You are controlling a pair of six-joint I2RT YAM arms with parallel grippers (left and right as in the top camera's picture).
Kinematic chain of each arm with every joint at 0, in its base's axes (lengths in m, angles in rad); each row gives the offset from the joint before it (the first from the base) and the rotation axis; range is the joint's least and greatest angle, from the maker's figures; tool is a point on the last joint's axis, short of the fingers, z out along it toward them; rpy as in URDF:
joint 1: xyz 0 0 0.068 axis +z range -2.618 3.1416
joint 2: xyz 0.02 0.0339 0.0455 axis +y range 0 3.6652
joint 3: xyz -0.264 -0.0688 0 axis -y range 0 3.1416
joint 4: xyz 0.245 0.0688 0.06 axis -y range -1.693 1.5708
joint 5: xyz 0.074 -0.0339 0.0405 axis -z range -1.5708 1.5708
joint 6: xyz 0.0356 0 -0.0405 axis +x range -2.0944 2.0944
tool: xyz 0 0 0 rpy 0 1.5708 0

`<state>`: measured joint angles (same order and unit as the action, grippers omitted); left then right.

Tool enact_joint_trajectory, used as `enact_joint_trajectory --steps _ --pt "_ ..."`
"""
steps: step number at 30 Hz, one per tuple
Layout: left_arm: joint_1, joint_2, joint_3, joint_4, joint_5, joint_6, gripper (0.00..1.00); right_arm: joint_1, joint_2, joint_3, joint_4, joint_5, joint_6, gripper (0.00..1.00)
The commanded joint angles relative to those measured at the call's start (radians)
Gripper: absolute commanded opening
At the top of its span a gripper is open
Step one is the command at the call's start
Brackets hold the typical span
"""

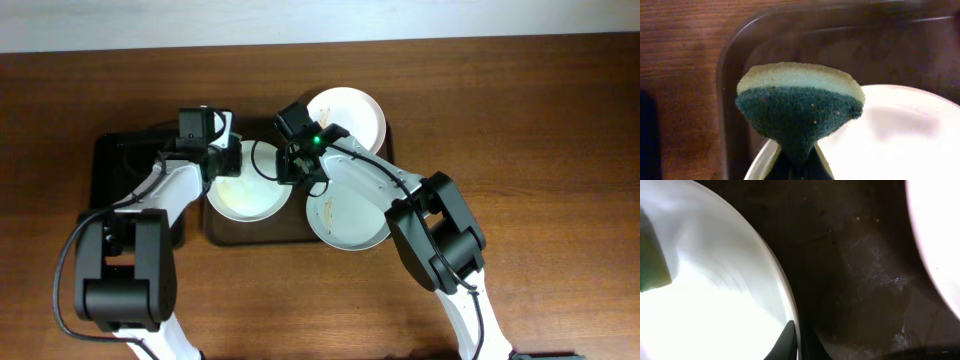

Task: Clean dirty plates on tray and stack at the side
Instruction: 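Scrub the white plate with the sponge held in the left gripper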

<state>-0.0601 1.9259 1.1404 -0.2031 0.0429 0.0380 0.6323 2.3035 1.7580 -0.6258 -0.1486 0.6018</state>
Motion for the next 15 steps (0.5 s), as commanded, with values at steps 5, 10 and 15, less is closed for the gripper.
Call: enact_joint_trajectory --steps 5,10,15 --pt "0.001 0.049 -0.008 -0.191 0.315 0.001 0.01 0.002 0.037 0.006 -0.005 -0.005 0.006 0.04" --pt "0.002 0.043 0.034 -0.414 0.394 0.068 0.01 0.002 0.037 0.006 -0.005 -0.005 0.006 0.04" --pt "0.022 0.043 0.059 -0.343 0.115 0.01 0.0 0.002 0.037 0.006 -0.005 -0.006 0.006 0.04"
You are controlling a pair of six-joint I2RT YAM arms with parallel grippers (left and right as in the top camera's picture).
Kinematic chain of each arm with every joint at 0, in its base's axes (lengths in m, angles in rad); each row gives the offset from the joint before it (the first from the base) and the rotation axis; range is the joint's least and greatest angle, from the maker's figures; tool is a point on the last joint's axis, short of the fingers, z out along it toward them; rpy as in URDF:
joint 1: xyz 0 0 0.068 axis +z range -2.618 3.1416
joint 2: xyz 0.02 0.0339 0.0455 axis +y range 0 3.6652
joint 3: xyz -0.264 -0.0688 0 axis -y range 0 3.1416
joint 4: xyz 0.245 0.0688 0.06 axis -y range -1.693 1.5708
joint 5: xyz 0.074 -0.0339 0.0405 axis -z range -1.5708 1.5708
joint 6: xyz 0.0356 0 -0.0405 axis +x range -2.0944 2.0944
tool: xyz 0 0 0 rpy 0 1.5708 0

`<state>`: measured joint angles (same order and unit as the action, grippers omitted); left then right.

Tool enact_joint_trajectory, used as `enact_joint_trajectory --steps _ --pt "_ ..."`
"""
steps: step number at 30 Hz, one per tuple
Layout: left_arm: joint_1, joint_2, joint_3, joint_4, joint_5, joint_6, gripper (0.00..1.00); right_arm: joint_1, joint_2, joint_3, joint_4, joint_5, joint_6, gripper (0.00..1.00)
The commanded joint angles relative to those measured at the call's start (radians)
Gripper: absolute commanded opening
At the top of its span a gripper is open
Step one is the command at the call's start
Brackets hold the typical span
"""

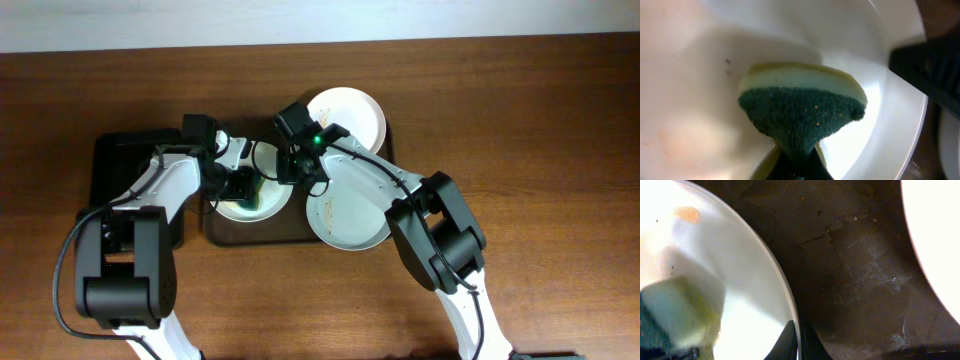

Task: Clean dirty plates on tray and stack at the side
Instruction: 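Scrub the white plate with the sponge held in the left gripper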

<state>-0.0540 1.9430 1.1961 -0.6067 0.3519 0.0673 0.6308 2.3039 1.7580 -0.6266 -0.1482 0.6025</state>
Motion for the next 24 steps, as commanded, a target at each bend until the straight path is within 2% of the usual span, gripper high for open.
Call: enact_joint_trajectory --steps 1,3,5,7,10,13,14,16,18,21,24 --pt "0.021 0.026 0.003 0.13 -0.256 -0.018 0.01 0.004 0.037 0.006 -0.004 -0.006 0.005 0.04" --pt "0.023 0.026 0.003 0.245 -0.345 -0.018 0.01 0.004 0.037 0.006 -0.004 -0.006 0.005 0.04" --pt "0.023 0.026 0.003 0.268 -0.388 -0.018 0.01 0.004 0.037 0.006 -0.005 -0.006 0.005 0.04" --pt "0.023 0.026 0.003 0.23 -0.398 -0.019 0.01 0.004 0.037 0.006 -0.004 -0.006 0.005 0.04" --pt "0.022 0.026 0.003 0.042 -0.385 -0.022 0.01 0.004 0.037 0.006 -0.002 -0.006 0.005 0.04" --pt "0.022 0.026 0.003 -0.093 -0.304 -0.016 0.01 0.004 0.037 0.006 0.0 -0.006 0.005 0.04" --pt "0.022 0.026 0.003 -0.122 -0.214 0.024 0.01 0.004 0.037 0.006 0.0 -0.006 0.005 0.04" --pt "0.023 0.026 0.003 -0.117 -0.042 0.074 0.01 0.004 0.037 0.006 0.0 -0.007 0.005 0.04" --pt "0.023 0.026 0.004 -0.049 0.047 0.073 0.01 0.004 0.037 0.006 -0.001 -0.007 0.005 0.04" --pt "0.024 0.026 0.025 0.012 0.047 0.032 0.01 0.004 0.037 0.006 -0.001 -0.007 0.005 0.04" --pt "0.029 0.026 0.12 -0.019 0.045 0.031 0.01 0.004 0.037 0.006 -0.001 -0.007 0.005 0.05"
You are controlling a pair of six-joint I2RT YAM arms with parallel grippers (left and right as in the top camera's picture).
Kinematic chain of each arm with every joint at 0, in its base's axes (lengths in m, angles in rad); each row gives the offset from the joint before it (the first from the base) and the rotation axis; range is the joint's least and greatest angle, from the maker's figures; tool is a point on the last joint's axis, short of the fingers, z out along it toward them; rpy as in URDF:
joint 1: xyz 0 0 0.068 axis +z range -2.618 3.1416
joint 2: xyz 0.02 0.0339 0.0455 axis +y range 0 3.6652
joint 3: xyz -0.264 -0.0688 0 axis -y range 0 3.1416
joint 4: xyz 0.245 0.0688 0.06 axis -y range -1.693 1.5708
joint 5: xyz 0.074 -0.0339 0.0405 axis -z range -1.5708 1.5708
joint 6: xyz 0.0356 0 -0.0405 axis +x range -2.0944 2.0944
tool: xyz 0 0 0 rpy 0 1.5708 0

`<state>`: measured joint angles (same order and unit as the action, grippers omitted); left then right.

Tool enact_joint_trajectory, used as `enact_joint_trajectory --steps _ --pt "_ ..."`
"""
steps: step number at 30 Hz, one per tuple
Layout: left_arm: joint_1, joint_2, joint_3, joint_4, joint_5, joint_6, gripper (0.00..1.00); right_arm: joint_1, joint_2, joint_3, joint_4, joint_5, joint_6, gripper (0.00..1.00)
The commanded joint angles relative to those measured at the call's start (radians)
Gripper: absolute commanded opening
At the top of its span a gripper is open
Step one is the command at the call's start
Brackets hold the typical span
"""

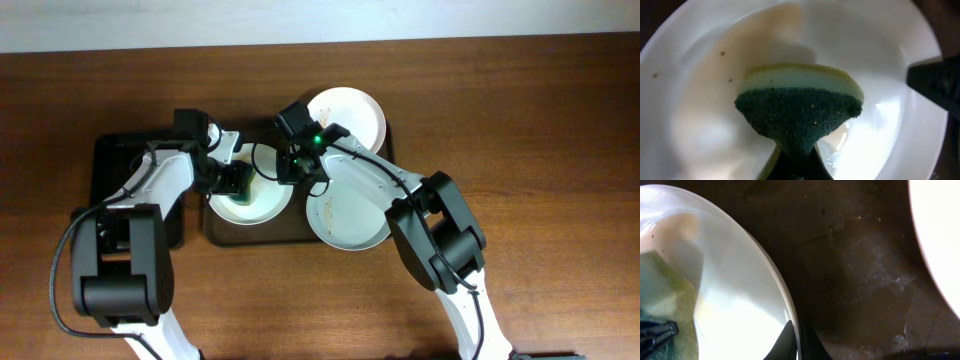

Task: Clean dirty plates on tray and stack at the side
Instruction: 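Scrub the white plate with the sponge held in the left gripper, then lift the white plate with right gripper and carry it right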

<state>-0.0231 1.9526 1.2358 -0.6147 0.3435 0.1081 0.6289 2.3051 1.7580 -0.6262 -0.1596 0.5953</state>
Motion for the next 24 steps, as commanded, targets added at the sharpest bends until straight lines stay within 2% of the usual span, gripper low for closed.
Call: enact_joint_trajectory --steps 1,3,6,10,15,18,20,24 --pt "0.005 0.016 0.14 -0.044 0.052 -0.01 0.01 0.006 0.035 0.006 -0.002 0.005 0.012 0.04" --pt "0.014 0.016 0.222 -0.096 0.039 -0.015 0.01 0.006 0.035 0.006 -0.006 0.005 0.012 0.04" --pt "0.021 0.016 0.313 -0.165 -0.072 -0.067 0.01 0.006 0.035 0.006 -0.014 0.005 0.012 0.04" --pt "0.026 0.016 0.337 -0.181 -0.068 -0.096 0.01 0.006 0.035 0.006 -0.013 -0.003 0.012 0.04" --pt "0.035 0.016 0.337 -0.219 0.047 -0.098 0.01 0.004 0.033 0.006 -0.03 -0.021 0.011 0.04" --pt "0.078 0.016 0.337 -0.231 0.054 -0.126 0.01 0.004 -0.018 0.016 -0.061 0.006 -0.049 0.04" --pt "0.113 0.016 0.337 -0.232 0.076 -0.14 0.01 0.004 -0.042 0.048 -0.13 0.014 -0.106 0.04" --pt "0.178 0.016 0.337 -0.233 0.087 -0.138 0.01 0.005 -0.048 0.153 -0.395 0.049 -0.212 0.04"
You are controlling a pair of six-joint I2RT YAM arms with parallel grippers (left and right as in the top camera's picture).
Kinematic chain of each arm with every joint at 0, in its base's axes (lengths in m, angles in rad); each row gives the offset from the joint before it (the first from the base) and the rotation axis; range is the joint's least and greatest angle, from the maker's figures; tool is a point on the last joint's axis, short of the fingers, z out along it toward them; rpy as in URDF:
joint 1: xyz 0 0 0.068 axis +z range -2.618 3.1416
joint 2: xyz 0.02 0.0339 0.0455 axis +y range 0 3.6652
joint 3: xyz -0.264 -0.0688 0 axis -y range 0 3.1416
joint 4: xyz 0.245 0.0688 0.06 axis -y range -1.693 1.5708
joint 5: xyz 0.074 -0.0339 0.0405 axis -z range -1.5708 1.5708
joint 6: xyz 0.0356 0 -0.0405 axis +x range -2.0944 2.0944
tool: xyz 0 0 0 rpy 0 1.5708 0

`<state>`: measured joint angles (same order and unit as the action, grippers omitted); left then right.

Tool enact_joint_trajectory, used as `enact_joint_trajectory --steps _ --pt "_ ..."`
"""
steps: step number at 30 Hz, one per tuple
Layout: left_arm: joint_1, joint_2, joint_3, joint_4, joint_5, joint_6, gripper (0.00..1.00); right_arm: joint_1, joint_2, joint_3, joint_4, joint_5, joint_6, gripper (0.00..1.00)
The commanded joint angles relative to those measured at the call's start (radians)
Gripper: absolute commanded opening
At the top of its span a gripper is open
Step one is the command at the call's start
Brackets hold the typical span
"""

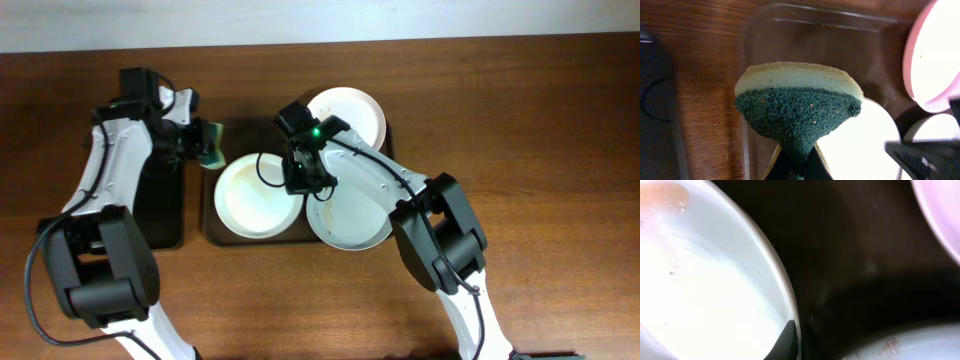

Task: Clean dirty plates on tray and stack at the side
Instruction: 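Lift the white plate with right gripper and carry it right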

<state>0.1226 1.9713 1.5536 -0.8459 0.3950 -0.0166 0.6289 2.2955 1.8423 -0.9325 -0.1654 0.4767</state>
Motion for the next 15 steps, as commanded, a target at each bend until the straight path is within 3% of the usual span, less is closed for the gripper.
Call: enact_joint_trajectory --steps 1,4,8,15 --pt "0.037 -0.003 0.019 -0.002 0.035 -0.014 0.01 0.005 -0.038 0.088 -0.121 0.069 -0.104 0.04" --pt "0.038 -0.003 0.019 -0.001 0.028 -0.013 0.01 0.006 -0.04 0.231 -0.273 0.232 -0.112 0.04" --pt "0.037 -0.003 0.019 -0.001 0.027 -0.013 0.01 0.008 -0.04 0.339 -0.334 0.301 -0.14 0.04" --pt "0.038 -0.002 0.019 -0.001 0.027 -0.013 0.01 0.08 -0.04 0.369 -0.369 0.688 -0.043 0.04"
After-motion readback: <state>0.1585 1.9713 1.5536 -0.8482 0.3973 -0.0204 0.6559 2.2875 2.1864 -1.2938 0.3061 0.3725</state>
